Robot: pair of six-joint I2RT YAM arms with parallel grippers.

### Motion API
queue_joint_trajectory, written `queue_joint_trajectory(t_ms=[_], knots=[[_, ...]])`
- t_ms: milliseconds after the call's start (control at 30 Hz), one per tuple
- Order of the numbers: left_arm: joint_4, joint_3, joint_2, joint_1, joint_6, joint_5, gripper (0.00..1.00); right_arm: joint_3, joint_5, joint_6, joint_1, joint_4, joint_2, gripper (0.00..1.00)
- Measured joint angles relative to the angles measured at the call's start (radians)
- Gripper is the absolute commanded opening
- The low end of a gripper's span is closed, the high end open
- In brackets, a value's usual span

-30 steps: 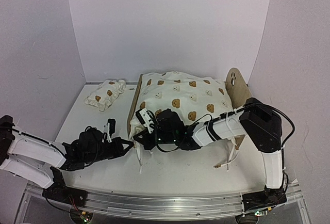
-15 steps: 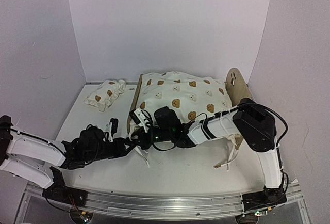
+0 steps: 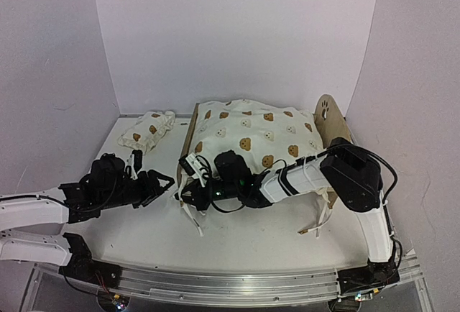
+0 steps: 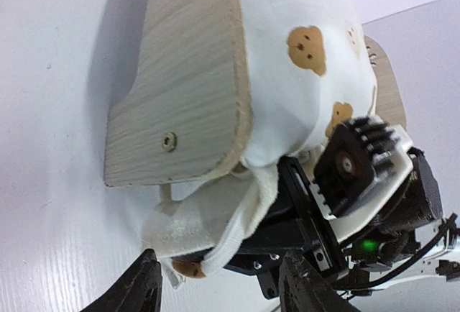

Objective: Set up the pet bed

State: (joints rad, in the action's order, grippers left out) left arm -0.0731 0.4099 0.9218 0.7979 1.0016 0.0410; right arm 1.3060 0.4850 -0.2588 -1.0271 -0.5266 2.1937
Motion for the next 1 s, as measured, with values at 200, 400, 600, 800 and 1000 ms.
queue_joint_trajectory(t_ms=[200, 400, 600, 800, 1000], knots=[[0.024, 0.011, 0.101, -0.076, 0.174, 0.074, 0.39, -0.003, 0.003, 0.005, 0.000, -0.004, 0.000, 0.00], [-0.017, 0.007, 0.172, -0.079, 0.218, 0.125, 0.55, -0.003, 0.014, 0.005, 0.000, -0.008, 0.000, 0.00], [-0.046, 0.009, 0.192, -0.079, 0.122, 0.164, 0.41, -0.004, 0.024, 0.005, 0.001, -0.008, 0.000, 0.00], [-0.058, 0.011, 0.213, -0.079, 0.070, 0.174, 0.44, -0.010, 0.026, 0.005, 0.001, -0.001, 0.000, 0.00], [-0.028, -0.015, 0.146, -0.080, 0.062, 0.165, 0.49, -0.010, 0.027, 0.008, 0.001, -0.003, 0.000, 0.00]])
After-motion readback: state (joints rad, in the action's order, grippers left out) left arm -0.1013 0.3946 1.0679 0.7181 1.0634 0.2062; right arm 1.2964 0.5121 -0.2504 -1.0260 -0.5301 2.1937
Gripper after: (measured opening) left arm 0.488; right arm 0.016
